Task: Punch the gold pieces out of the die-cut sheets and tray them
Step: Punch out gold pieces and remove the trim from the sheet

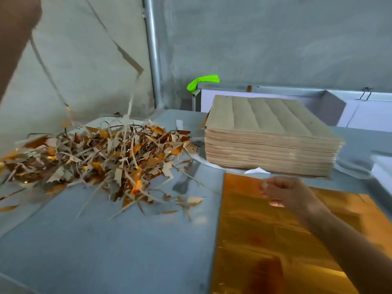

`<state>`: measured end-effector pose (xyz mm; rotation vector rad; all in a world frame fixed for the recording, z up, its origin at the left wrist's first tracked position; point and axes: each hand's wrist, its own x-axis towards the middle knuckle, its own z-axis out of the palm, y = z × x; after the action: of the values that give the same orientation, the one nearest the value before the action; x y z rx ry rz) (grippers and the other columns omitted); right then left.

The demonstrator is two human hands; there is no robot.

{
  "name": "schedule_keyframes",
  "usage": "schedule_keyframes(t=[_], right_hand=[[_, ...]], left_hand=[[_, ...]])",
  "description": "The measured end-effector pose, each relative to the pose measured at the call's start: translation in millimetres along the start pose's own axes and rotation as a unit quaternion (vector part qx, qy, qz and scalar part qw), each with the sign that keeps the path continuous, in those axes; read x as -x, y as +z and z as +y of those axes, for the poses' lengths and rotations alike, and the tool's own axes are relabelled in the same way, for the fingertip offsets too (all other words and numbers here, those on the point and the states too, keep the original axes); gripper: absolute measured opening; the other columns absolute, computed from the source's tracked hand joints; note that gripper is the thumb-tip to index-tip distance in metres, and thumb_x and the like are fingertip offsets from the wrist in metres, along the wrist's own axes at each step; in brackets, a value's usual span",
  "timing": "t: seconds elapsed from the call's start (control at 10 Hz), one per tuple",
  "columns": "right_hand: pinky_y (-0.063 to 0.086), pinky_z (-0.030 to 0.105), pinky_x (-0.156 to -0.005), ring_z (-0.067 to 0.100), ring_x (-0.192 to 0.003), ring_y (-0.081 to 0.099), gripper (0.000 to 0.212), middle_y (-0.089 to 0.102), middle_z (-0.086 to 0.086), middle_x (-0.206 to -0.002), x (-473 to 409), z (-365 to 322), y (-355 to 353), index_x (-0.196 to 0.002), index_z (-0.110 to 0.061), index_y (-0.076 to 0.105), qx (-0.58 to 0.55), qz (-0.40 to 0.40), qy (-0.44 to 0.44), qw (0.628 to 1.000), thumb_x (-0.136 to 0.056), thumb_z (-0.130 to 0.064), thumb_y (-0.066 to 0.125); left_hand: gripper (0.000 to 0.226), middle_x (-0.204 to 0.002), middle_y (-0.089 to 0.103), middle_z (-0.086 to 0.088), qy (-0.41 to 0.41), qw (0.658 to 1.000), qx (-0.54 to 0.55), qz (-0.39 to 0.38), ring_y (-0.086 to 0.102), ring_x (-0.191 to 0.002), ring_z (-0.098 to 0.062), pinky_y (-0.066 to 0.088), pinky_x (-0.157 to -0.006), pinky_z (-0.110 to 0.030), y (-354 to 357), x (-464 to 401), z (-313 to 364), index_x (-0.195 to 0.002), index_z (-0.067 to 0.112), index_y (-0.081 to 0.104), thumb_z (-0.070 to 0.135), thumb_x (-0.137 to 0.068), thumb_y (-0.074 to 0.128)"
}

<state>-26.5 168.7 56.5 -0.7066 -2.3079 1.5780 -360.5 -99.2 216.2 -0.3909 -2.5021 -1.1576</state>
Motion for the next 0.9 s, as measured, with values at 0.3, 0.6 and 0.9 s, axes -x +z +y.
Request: schedule_keyframes(t=[0.3,0.6,0.9], right_hand=[[0.044,0.018,-0.062,0.007,-0.085,0.061,0.013,0.066,-0.007,-0.091,23,30,9,-0.091,-0.028,0.065,0.099,0.019,0.0,0.995,-0.09,-0.016,0.061],[0.039,0.016,-0.057,0.008,-0.081,0.057,0.02,0.067,0.004,-0.111,72,91,-66,-0.111,-0.014,0.069,0.211,0.227,0.048,0.949,-0.093,-0.015,0.058],[0.042,0.042,-0.092,0.036,-0.117,0.046,0.033,0.058,0.019,-0.122,102,128,-128,-0.12,-0.003,0.057,0.371,0.289,0.181,0.864,-0.094,-0.024,0.055]], left_hand=[[0.086,-0.158,0.006,-0.009,0.055,0.888,-0.295,-0.347,0.001,-0.145,-0.031,0.012,-0.116,-0.052,59,120,-52,-0.152,0.023,0.011,0.014,-0.085,0.062],[0.055,-0.13,0.038,-0.003,0.298,0.813,-0.314,-0.389,0.037,-0.123,-0.019,0.035,-0.095,-0.031,121,268,-71,-0.125,0.024,0.046,0.062,-0.086,0.05],[0.039,-0.128,0.046,-0.018,0.174,0.855,-0.424,-0.242,0.041,-0.122,-0.037,0.038,-0.095,-0.042,119,235,-51,-0.122,0.009,0.052,0.034,-0.093,0.055]])
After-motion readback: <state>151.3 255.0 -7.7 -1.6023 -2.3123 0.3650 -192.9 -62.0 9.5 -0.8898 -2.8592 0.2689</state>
